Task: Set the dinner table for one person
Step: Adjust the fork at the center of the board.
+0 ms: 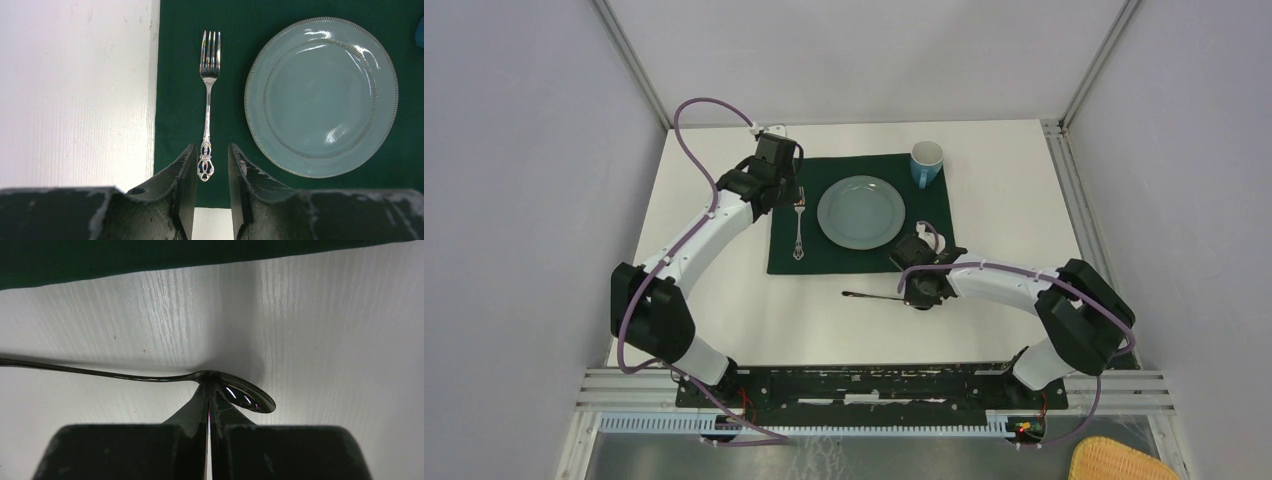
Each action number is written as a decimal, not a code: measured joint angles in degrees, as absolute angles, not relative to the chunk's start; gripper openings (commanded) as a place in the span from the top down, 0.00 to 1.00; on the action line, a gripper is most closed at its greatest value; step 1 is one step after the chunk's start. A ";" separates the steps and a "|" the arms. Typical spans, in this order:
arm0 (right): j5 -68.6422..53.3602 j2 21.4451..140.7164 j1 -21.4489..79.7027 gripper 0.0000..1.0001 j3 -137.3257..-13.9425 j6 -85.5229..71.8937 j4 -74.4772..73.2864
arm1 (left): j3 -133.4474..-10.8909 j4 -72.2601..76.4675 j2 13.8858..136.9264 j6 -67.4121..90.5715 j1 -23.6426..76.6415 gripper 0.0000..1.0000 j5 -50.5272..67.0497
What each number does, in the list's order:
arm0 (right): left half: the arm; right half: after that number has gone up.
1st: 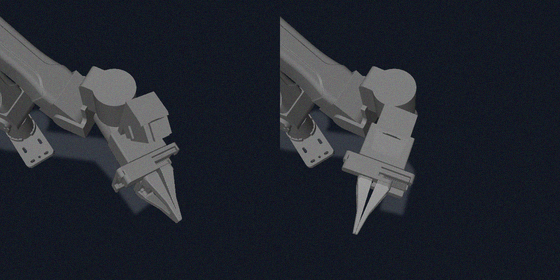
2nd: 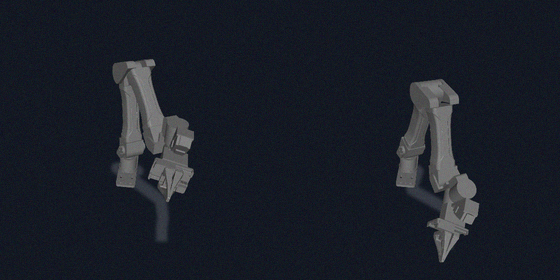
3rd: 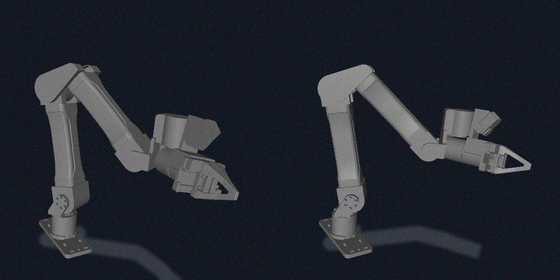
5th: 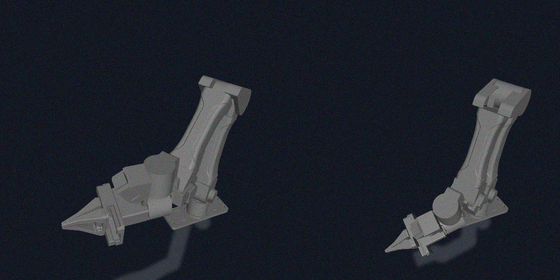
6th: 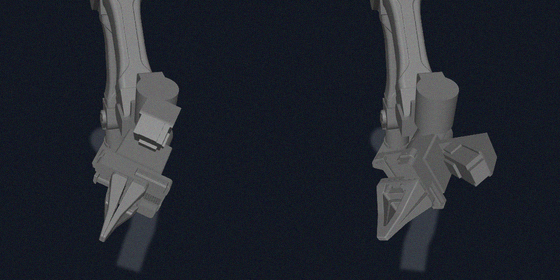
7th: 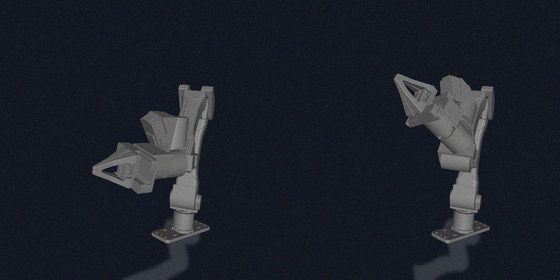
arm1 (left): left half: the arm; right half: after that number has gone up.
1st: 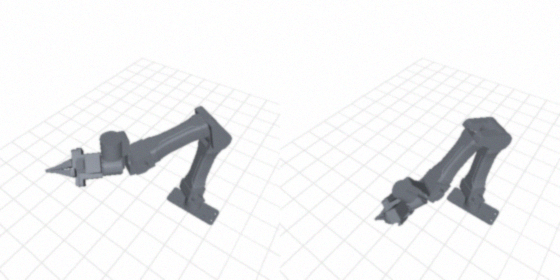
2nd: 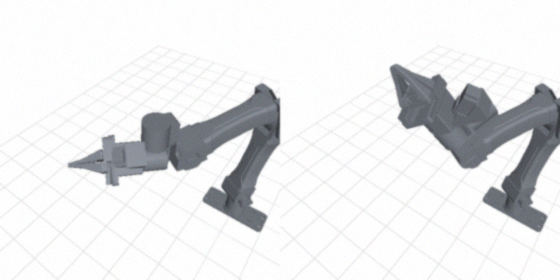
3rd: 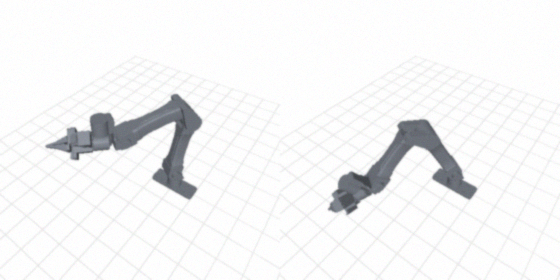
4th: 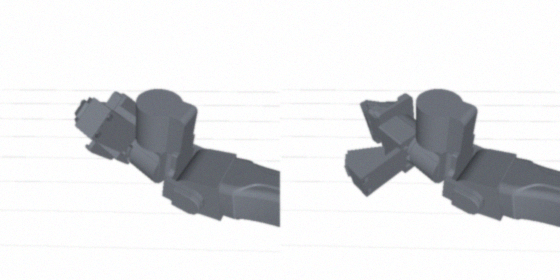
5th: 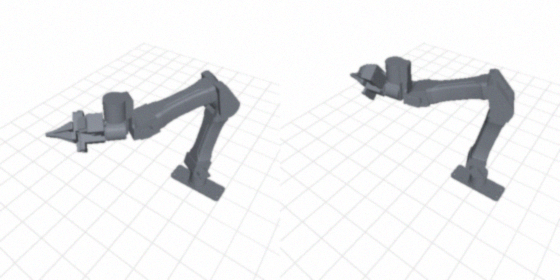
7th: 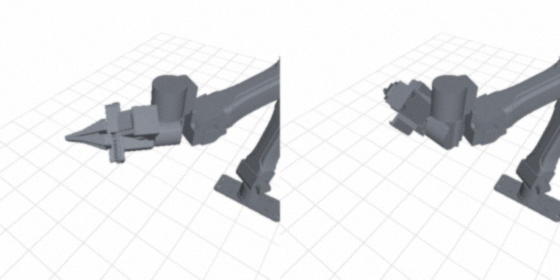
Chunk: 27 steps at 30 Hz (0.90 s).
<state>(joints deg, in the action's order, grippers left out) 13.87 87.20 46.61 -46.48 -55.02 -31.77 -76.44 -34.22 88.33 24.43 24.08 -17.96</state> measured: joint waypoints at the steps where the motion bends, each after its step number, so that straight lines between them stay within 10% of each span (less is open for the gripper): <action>1: 13.87 87.53 46.35 1.00 -46.78 -54.81 -31.73 | -76.44 -34.20 88.29 24.43 24.08 0.64 -17.96; 27: 15.09 90.91 42.09 1.00 -51.13 -49.74 -33.32 | -76.44 -34.24 87.68 24.43 24.08 0.64 -17.89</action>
